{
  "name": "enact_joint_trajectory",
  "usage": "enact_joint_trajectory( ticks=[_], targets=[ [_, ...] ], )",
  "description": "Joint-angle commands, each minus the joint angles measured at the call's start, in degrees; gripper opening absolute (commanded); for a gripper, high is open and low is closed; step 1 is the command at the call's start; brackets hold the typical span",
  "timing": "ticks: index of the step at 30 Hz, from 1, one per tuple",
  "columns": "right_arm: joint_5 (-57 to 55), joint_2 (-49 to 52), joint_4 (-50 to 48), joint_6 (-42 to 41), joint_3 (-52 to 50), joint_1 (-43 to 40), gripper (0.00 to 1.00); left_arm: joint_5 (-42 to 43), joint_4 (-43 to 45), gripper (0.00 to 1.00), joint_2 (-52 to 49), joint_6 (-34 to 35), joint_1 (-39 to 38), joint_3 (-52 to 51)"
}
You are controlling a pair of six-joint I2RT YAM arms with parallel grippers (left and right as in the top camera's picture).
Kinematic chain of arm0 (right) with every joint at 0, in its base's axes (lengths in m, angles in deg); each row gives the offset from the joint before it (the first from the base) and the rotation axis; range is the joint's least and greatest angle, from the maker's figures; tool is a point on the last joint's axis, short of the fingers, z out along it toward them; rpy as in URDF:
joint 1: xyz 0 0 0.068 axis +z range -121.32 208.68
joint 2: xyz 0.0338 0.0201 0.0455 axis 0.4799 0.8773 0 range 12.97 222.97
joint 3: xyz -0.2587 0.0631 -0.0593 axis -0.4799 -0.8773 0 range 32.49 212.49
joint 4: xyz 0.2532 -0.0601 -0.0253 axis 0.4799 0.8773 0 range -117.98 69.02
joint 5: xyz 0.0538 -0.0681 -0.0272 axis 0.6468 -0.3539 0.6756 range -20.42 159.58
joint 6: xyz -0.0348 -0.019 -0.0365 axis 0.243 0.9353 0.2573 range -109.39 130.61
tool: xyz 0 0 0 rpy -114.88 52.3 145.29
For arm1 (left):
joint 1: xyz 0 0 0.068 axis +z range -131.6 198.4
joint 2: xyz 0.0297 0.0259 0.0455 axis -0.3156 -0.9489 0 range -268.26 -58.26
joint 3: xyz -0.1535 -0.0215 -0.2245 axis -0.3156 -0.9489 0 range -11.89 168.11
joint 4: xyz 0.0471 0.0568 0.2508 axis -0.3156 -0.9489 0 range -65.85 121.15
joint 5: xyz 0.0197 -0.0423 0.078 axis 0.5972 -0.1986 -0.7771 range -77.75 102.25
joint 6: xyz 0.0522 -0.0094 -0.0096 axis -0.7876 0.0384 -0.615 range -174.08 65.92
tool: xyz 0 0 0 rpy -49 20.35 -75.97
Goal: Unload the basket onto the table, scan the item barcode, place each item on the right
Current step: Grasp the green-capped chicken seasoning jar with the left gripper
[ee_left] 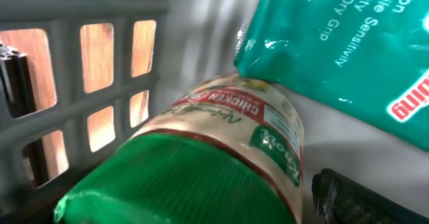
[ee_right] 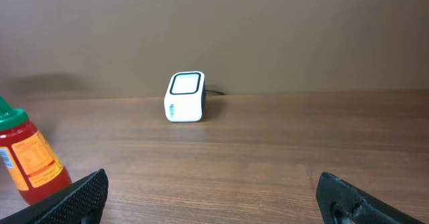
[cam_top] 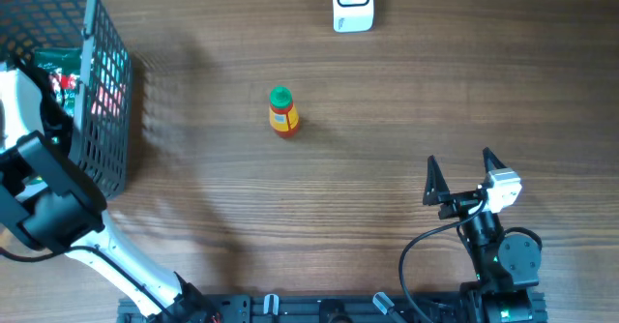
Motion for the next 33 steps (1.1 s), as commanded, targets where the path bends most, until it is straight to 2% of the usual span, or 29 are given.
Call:
enact_joint_trajectory(
  ticks=[1,3,4,6,14,19,25,33],
  targets=[
    [0.9,-0.6,-0.2,0.8,-0.1,0.1,1.0,-0.8,1.2,1.0,0.0,0.0,-1.1,-0.6],
    [0.9,-0.6,-0.2,0.9,-0.1,0.1,1.0,-0.8,2.3,0.91,0.0,0.0,-1.2,-0.6],
    [0.9,-0.6,-0.2,0.8,-0.1,0.1,1.0,-0.8,3.0,0.8,0.0,0.0,-1.2,-0.6],
    [0.9,-0.6,-0.2,0.8,-0.1,0.1,1.0,-0.8,4.9,0.72,0.0,0.0,-1.2,-0.6],
    [0.9,-0.6,-0.2,0.8,-0.1,0.1,1.0,-0.8,8.4,0.57,0.0,-0.1,-1.2,-0.5],
    [0.9,-0.6,-0.2,0.9,-0.1,0.1,1.0,-0.7,6.8,0.54,0.7,-2.7,-1.2,2.3],
    [0.9,-0.6,-0.2,0.8,-0.1,0.1,1.0,-0.8,-0.6,0.55,3.5,-3.3,-1.2,13.7],
    [0.9,-0.6,-0.2,0.8,-0.1,0.1,1.0,-0.7,-5.7,0.55,12.9,-4.8,-1.2,24.9]
  ],
)
